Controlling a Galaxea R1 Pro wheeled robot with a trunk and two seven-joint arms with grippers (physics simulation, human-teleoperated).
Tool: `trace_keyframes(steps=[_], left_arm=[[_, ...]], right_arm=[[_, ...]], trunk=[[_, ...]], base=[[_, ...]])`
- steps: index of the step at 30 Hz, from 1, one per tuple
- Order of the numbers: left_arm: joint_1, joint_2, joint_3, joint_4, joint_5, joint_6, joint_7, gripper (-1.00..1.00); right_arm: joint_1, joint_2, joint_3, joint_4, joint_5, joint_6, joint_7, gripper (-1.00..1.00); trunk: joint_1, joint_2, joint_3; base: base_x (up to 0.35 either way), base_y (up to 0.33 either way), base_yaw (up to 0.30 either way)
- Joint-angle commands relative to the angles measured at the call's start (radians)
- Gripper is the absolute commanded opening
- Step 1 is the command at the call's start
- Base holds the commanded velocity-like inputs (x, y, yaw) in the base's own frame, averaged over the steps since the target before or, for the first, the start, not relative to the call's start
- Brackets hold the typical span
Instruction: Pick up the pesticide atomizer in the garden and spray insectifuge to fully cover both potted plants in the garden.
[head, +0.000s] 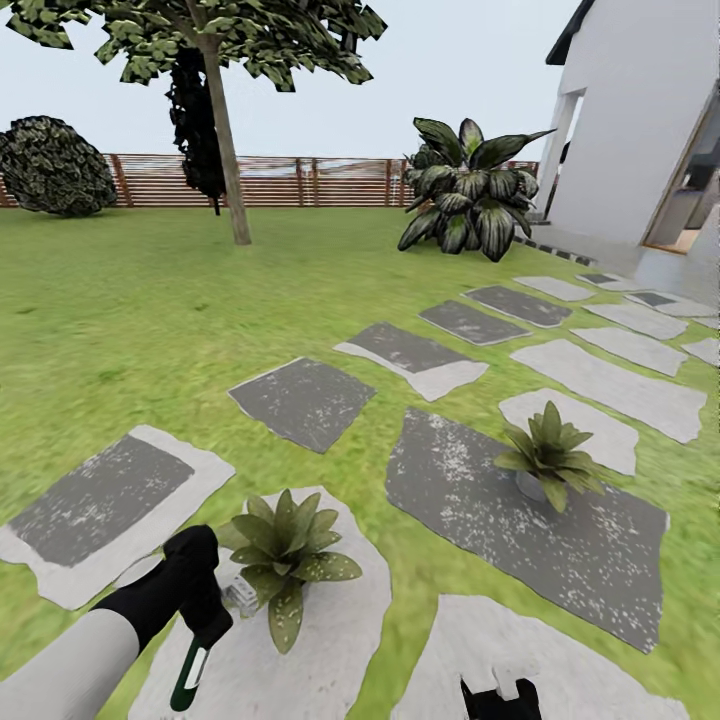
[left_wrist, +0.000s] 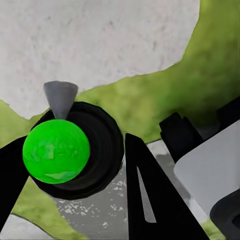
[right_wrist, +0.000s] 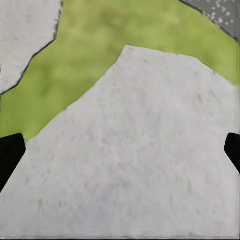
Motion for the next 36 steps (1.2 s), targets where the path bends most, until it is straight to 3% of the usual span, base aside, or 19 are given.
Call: trace_keyframes(steps=[1,12,20,24,28,36], left_arm=[[-0.001,0.001,-0.003,-0.002,-0.010,0.006,-0.011,-1.00],[-0.002,-0.004,-0.003,-0.002,-0.011,0.010,-0.011,-1.00],[0.002,-0.005,-0.005,-0.001,-0.010,0.010,-0.011,-1.00],[0.009,0.008,-0.004,0.002,-0.011,0.008,-0.009,-1.00],[0.008,0.041,-0.004,0.003,-0.011,0.009,-0.008,-1.00],[0.007,0.039,-0.004,0.003,-0.011,0.013,-0.002,-1.00]], right_arm=[[-0.001,0.000,0.003,0.001,0.003,-0.003,0.000,1.00],[-0.001,0.000,0.003,0.001,0.003,-0.003,0.000,1.00],[-0.001,0.000,0.003,0.001,0.003,-0.003,0.000,1.00],[-0.001,0.000,0.003,0.001,0.003,-0.003,0.000,1.00],[-0.001,0.000,0.003,0.001,0.003,-0.003,0.000,1.00],[-0.001,0.000,0.003,0.001,0.003,-0.003,0.000,1.00]], trunk=[[-0.001,0.000,-0.001],[-0.001,0.000,-0.001],[-0.001,0.000,-0.001],[-0.001,0.000,-0.001],[-0.001,0.000,-0.001],[-0.001,0.000,-0.001]], base=[[-0.280,0.034,-0.010],[-0.125,0.199,-0.010],[-0.001,0.012,-0.262],[0.000,0.000,-0.272],[0.000,0.116,-0.069],[0.021,0.303,-0.183]])
